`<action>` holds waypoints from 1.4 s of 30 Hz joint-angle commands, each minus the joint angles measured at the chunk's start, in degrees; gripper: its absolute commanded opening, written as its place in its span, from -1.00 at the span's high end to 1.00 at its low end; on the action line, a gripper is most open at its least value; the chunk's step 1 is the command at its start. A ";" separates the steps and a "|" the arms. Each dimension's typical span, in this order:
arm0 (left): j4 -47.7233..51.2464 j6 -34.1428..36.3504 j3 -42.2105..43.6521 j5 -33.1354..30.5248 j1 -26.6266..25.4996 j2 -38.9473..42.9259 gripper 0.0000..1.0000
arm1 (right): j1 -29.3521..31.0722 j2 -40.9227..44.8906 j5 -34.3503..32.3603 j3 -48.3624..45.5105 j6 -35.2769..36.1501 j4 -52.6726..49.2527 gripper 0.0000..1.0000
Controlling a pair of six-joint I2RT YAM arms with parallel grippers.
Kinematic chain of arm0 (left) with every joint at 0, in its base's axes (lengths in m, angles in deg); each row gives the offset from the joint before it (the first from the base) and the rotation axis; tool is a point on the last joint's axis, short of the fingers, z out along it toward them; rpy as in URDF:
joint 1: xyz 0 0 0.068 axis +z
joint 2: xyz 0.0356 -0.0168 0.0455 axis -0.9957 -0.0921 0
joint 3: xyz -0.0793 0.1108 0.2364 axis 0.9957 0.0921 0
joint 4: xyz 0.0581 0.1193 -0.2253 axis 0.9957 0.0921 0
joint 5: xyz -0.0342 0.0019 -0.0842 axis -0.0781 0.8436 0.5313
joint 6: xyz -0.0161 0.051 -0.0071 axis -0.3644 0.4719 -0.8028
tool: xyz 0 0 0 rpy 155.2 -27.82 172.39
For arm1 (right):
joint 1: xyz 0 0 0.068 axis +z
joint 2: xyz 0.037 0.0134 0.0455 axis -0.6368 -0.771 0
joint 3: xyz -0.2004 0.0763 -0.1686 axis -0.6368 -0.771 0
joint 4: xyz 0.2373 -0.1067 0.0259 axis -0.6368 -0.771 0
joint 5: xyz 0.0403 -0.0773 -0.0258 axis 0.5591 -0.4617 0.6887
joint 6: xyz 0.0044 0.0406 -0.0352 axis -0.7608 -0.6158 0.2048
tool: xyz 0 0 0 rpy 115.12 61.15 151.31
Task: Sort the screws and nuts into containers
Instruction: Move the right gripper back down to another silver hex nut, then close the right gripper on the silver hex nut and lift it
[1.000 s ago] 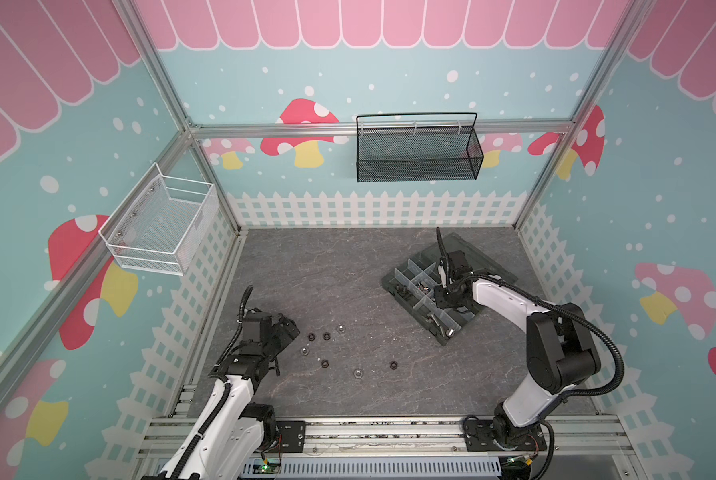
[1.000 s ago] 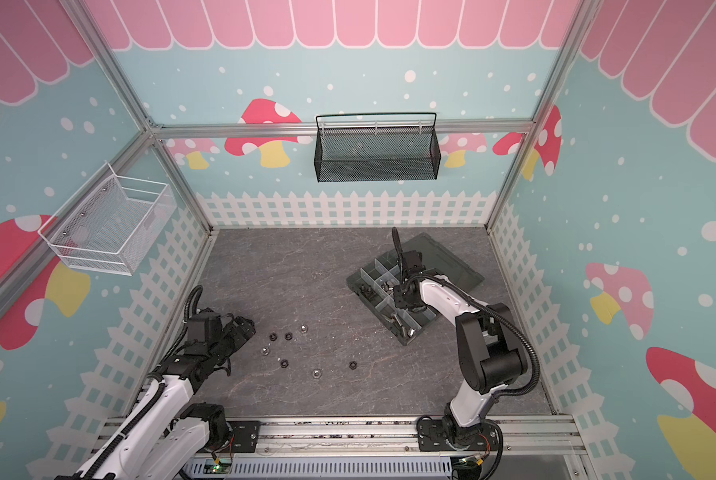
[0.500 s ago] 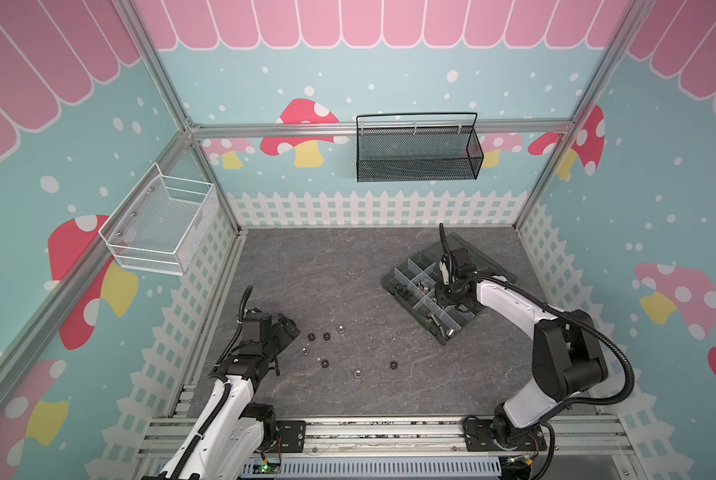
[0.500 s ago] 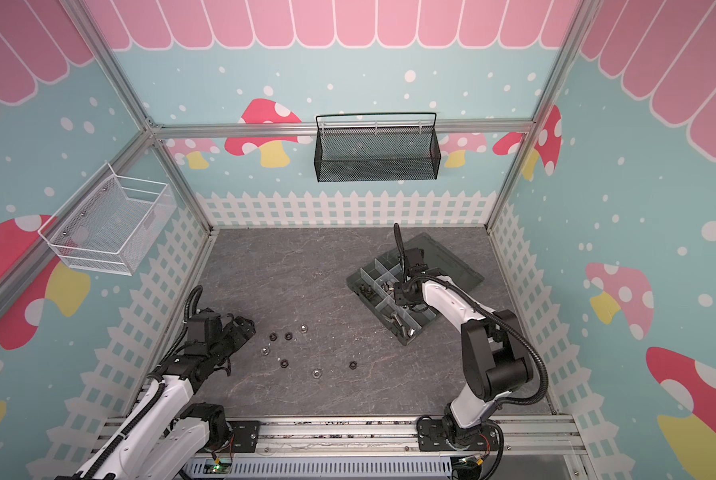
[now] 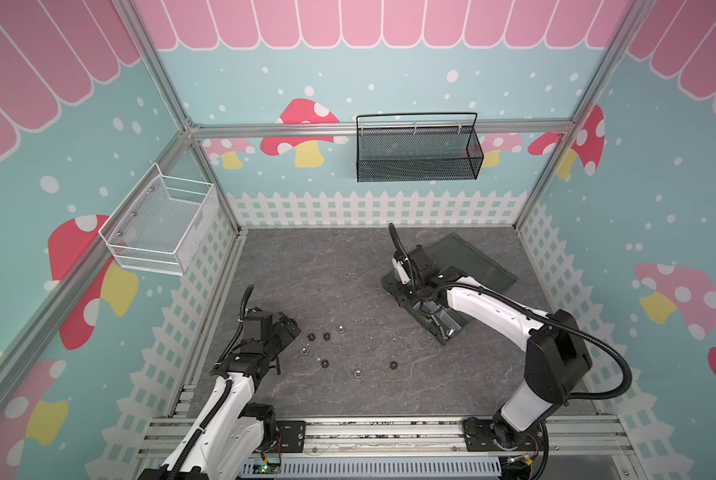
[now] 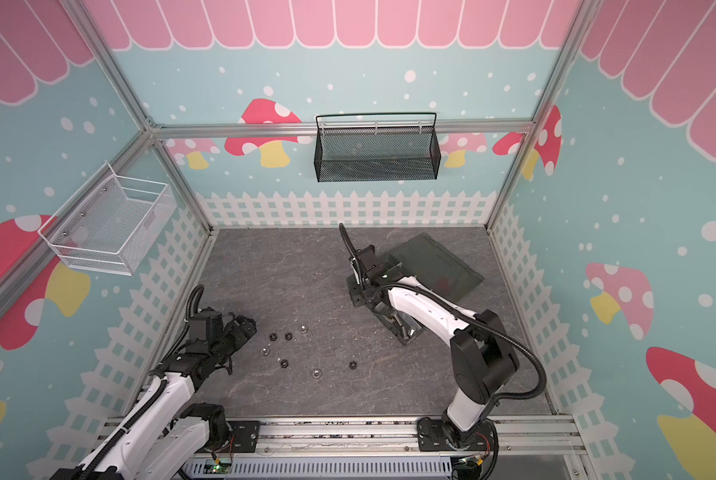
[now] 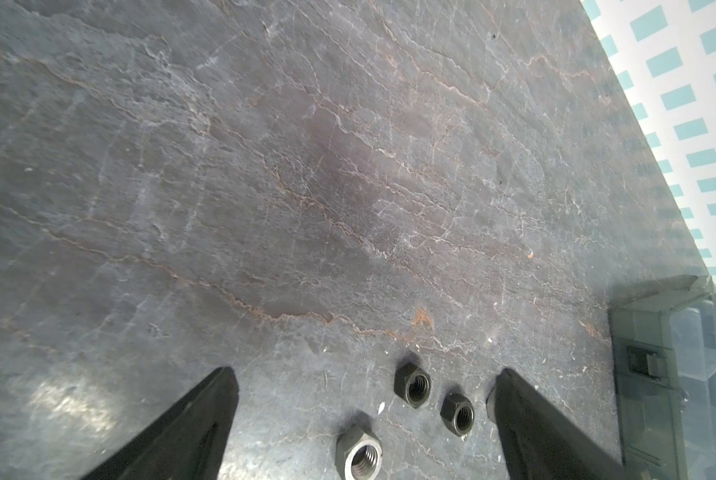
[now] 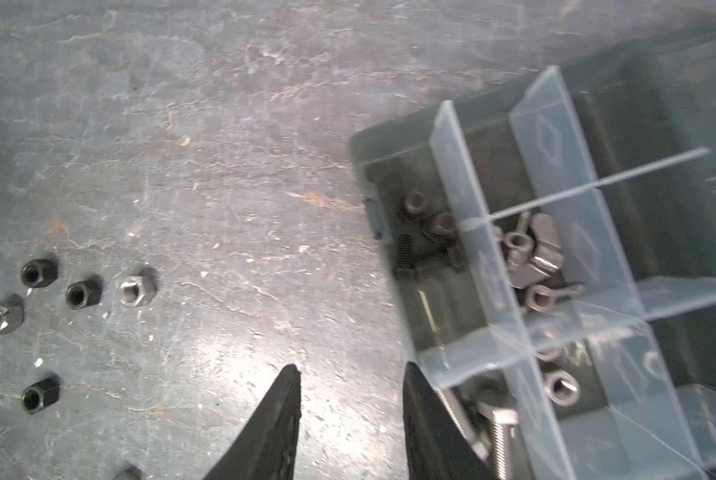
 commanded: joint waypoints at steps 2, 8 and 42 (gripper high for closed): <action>-1.19 -1.80 0.48 -0.21 0.32 -0.40 -0.94 | 5.65 -7.83 1.82 5.67 -1.01 -1.99 0.16; -2.17 -2.42 0.93 0.14 0.24 -1.29 -0.94 | 13.29 -20.82 2.25 17.72 0.58 -5.92 0.16; -2.38 -2.32 1.78 -0.07 0.29 -1.14 -0.94 | 17.58 -36.42 0.20 30.39 2.59 -12.98 0.41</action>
